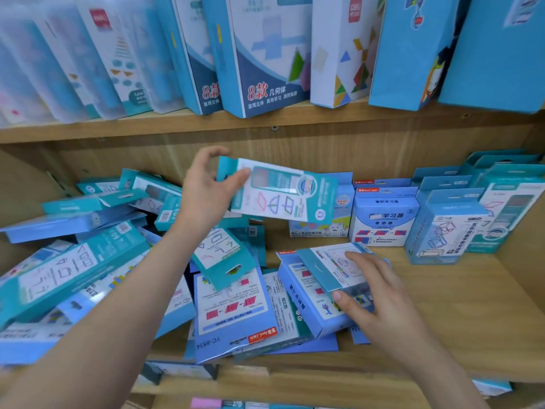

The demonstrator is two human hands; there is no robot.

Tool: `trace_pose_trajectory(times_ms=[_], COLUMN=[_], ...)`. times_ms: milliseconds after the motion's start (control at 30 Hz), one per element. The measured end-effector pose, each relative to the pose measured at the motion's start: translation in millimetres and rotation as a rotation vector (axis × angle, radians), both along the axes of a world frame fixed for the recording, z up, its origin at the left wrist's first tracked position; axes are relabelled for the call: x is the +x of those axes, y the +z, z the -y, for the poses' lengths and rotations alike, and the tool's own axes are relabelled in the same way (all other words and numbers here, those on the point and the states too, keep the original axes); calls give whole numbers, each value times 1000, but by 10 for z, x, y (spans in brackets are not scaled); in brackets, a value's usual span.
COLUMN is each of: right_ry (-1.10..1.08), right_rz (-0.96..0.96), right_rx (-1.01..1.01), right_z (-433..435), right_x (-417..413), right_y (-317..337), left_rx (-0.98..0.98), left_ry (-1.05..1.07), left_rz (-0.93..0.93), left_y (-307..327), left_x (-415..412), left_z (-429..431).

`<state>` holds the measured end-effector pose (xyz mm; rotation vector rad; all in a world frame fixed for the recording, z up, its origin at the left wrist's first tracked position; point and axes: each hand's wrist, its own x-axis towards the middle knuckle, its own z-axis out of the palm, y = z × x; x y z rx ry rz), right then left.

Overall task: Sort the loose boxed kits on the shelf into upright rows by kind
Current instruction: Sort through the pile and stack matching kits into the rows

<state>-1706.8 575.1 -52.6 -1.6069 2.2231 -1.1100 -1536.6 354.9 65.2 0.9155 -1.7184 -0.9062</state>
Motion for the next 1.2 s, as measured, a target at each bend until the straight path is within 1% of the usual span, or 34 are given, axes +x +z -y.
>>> trace_pose_trajectory(times_ms=[67,100,167,267,333,433,500,567,633,700,767,867,933,1000,1033,1133,1200], right_ry=[-2,0,2,9,37,62,59,70,38,-82,-201,-315,-354,-362,-372,-445,-491], right_rz=[7,9,-11,-13,66,239,234,144,-36,-269,-413,-490,-487,-454,-421,-320,-279], right_rx=[0,0,1,37,36,-40,-114,-144,-144,-186,-286,-460,-516,-529,-524,-534,-534], right_z=[15,18,22,13,-8,-58,-58,-5,76,154,191,146,51,-79,-152,-372,-513], right_x=[0,1,1,-7,-18,-22,9,90,203,308,393,399,282,110,22,-233,-390], right_y=[5,16,44,91,149,297,418,535,631,683,717,727,698,634,595,489,435], left_rx=[194,253,309,315,294,244,193,148,103,68,46,48,81,120,106,-58,-89], left_ry=[5,10,21,54,80,85,51,4,-40,-65,-84,-152,-236,-346,-389,-482,-526], left_rz=[-235,-295,-353,-370,-364,-371,-389,-413,-432,-461,-470,-445,-398,-329,-269,37,145], left_y=[19,17,5,5,33,112,189,269,346,406,452,488,508,527,525,480,451], left_x=[104,156,235,306,329,336,314,262,188,93,-7,-170,-291,-419,-487,-718,-912], left_z=[25,30,6,-88,-164,-279,-385,-503,-623,-747,-886,-1086,-1186,-1258,-1281,-1380,-1484])
